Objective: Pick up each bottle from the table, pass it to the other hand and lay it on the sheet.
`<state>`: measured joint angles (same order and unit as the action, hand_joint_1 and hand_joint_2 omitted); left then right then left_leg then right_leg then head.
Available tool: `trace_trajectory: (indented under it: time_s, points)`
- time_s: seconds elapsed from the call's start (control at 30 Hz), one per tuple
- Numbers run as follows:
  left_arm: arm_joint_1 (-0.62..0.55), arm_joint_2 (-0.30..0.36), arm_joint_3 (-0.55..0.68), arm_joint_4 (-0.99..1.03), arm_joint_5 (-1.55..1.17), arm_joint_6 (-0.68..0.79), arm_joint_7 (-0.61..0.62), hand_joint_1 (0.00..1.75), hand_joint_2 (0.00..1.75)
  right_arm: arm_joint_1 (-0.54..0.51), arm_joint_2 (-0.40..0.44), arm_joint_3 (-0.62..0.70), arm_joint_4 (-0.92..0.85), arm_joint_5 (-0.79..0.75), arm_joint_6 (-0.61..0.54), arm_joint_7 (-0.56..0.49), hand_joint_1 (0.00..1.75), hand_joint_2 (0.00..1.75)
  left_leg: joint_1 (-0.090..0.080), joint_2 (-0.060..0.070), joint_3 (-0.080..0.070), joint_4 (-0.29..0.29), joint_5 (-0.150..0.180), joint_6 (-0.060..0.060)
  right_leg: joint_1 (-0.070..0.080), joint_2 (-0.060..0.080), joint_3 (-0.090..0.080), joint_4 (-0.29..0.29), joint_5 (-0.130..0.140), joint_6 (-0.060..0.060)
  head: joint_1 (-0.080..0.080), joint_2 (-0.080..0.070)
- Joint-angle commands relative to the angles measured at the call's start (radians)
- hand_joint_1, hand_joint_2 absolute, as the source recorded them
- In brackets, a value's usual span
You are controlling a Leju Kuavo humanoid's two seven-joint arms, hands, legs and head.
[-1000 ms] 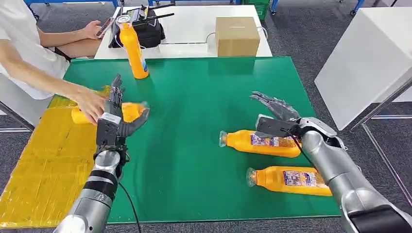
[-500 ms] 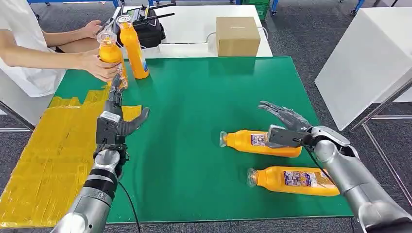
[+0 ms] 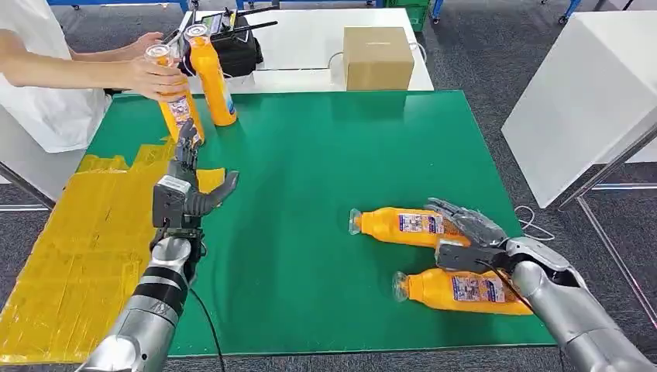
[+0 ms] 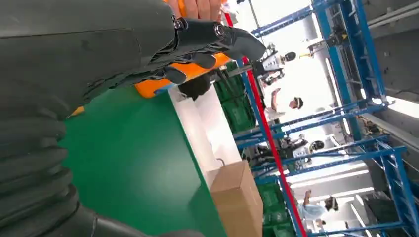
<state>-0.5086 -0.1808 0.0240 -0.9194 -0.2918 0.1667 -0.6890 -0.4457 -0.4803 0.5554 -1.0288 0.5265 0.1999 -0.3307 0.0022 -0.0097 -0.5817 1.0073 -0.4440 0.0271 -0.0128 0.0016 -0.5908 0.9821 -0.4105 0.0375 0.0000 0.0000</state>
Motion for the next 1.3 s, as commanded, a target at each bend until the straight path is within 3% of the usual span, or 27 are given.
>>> trace_trajectory:
  time_s: [0.03,0.3,0.77,1.03,1.07,1.1,1.13,1.17,1.3]
  points:
    - [-0.035,0.01,0.021,0.063,0.006,-0.015,0.001,0.0,1.75,-0.019,0.075,0.008,0.141,0.088,-0.073,0.047,0.0,1.75,0.001,0.001,0.004,-0.001,-0.001,-0.001,0.001,0.001,0.003,-0.002,0.0,-0.001,0.0,0.0]
    - [-0.023,-0.001,0.014,0.044,-0.007,-0.024,0.02,0.0,1.75,-0.075,0.208,0.004,0.342,0.292,-0.199,0.144,0.0,1.75,0.002,0.004,0.005,-0.002,-0.001,-0.002,0.001,0.003,0.004,-0.002,0.0,-0.002,0.0,0.0]
    - [-0.025,-0.001,0.013,0.046,-0.007,-0.024,0.022,0.0,1.75,-0.081,0.212,-0.003,0.36,0.299,-0.205,0.135,0.0,1.75,0.001,0.002,0.006,-0.001,0.0,-0.001,0.001,0.001,0.006,-0.002,0.0,-0.001,0.0,0.0]
    - [-0.029,-0.022,0.0,0.061,-0.017,-0.036,0.038,0.0,1.75,-0.163,0.338,0.013,0.572,0.498,-0.274,0.304,0.0,1.75,0.002,0.005,0.01,-0.001,-0.001,-0.001,0.002,0.003,0.009,-0.003,0.001,-0.001,0.0,0.0]
    - [-0.034,-0.023,-0.001,0.069,-0.018,-0.036,0.039,0.0,1.75,-0.175,0.344,0.01,0.59,0.499,-0.261,0.298,0.05,1.75,0.001,0.006,0.011,-0.001,-0.001,-0.001,0.001,0.004,0.009,-0.002,0.0,-0.001,0.0,0.0]
    - [-0.038,-0.025,-0.003,0.077,-0.018,-0.035,0.039,0.0,1.75,-0.184,0.345,0.013,0.603,0.503,-0.253,0.295,0.82,1.75,0.002,0.007,0.012,-0.002,0.0,-0.002,0.002,0.004,0.011,-0.003,0.001,-0.002,0.0,0.0]
    - [-0.042,-0.027,-0.004,0.086,-0.019,-0.032,0.037,0.0,1.75,-0.196,0.349,0.019,0.62,0.517,-0.245,0.296,1.48,1.75,0.003,0.007,0.013,-0.002,0.0,-0.002,0.003,0.005,0.011,-0.004,0.002,-0.002,0.0,0.0]
    - [-0.043,-0.029,-0.004,0.09,-0.018,-0.031,0.037,0.0,1.75,-0.2,0.351,0.02,0.628,0.522,-0.241,0.296,1.71,1.75,0.002,0.007,0.014,-0.001,-0.001,-0.001,0.002,0.007,0.012,-0.002,0.001,-0.001,0.0,0.0]
    - [-0.04,-0.028,-0.003,0.105,-0.014,-0.026,0.031,0.0,1.75,-0.215,0.363,0.02,0.653,0.532,-0.225,0.287,1.75,1.75,0.002,0.007,0.015,-0.002,0.001,-0.002,0.002,0.006,0.012,-0.003,0.004,-0.004,0.0,0.0]
